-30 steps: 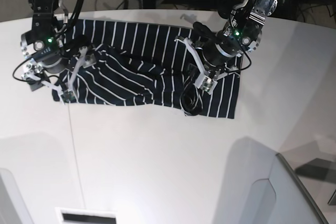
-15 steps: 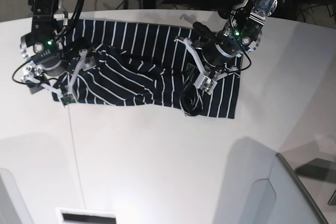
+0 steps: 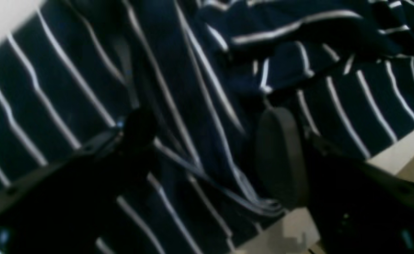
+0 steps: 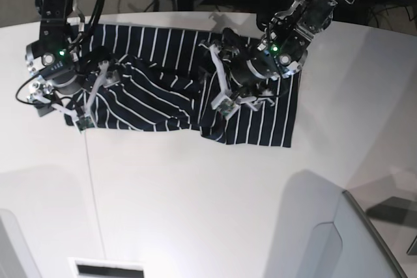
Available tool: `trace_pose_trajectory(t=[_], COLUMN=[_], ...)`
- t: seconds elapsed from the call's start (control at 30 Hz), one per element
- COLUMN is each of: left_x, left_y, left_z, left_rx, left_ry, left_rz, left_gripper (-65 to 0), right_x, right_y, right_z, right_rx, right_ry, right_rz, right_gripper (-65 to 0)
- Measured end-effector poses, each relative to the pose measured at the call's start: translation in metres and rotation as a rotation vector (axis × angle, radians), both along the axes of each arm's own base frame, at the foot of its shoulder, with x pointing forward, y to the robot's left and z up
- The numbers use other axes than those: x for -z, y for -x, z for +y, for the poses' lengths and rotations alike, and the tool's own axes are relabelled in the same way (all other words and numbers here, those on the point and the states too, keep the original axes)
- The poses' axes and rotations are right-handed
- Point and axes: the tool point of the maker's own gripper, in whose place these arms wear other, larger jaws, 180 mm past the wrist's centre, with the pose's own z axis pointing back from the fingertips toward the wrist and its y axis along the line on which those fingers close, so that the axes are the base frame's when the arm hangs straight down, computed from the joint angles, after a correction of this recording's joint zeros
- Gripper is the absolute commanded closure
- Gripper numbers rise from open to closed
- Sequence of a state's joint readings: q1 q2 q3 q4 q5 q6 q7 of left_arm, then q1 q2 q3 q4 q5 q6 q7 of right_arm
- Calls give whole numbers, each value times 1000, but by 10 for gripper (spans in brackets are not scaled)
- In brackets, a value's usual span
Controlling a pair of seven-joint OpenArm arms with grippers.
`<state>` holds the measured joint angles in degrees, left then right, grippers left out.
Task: Layout the t-shirt on the table in an organized manner, then fold the t-shirt properly
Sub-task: 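Grasp the shirt's middle with the left gripper and fold it toward the right gripper, then grasp both shirt ends and push them toward each other with both grippers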
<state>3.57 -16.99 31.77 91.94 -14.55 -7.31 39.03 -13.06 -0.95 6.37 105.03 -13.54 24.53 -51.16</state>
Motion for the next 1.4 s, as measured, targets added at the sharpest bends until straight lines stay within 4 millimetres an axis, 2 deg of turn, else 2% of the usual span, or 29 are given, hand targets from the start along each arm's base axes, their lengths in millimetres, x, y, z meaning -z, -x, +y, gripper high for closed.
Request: trace_pose_trajectory(t=[0.17, 0.27, 0.37, 0.43, 0.47, 0.53, 0.57, 0.6, 0.63, 0.73, 0.83, 0.9, 0.97, 1.1, 1.3, 1.4], left_x=[-10, -23, -33, -33, -30, -21, -19, -19, -21, -30, -39, -44, -41, -22, -5, 0], left_y=[18, 4, -15, -19, -19, -17, -18, -18, -19, -17, -14, -14, -11, 2, 4, 2], left_z=[-39, -34, -12, 13, 31, 71, 94, 119, 144, 199, 240, 252, 255, 260, 266, 267], left_rx=[126, 96, 21, -36, -76, -190, -253, -313, -382, -529, -634, -630, -587, -577, -597, -610], left_ry=[49, 60, 50, 39, 19, -24, -42, -64, -86, -125, -154, -159, -150, -123, -111, -101], left_rz=[-2, -44, -84, -92, -83, -57, -52, -56, -67, -88, -113, -124, -108, -42, 5, 19], left_gripper=[-457, -457, -456, -444, -416, -296, -209, -92, 0, 0, 0, 0, 0, 0, 0, 0], right_x=[0, 0, 0, -1, -4, -11, -17, -21, -19, -2, 7, 14, 25, 46, 56, 61], right_y=[0, 0, 0, 0, -3, -10, -17, -21, -20, -6, -1, 1, 5, 18, 29, 31], right_z=[0, 0, 0, -6, -12, -32, -40, -49, -59, -78, -82, -84, -84, -81, -70, -54], right_rx=[1, 1, 1, 38, 94, 221, 271, 314, 350, 416, 457, 484, 511, 554, 558, 550], right_ry=[1, 1, 1, -29, -69, -158, -228, -286, -333, -456, -648, -741, -803, -836, -855, -883], right_rz=[1, 1, -1, -12, -28, -78, -119, -161, -169, -131, -130, -123, -96, -26, 47, 70], right_gripper=[-587, -585, -585, -588, -591, -593, -593, -593, -593, -593, -593, -590, -588, -587, -587, -587])
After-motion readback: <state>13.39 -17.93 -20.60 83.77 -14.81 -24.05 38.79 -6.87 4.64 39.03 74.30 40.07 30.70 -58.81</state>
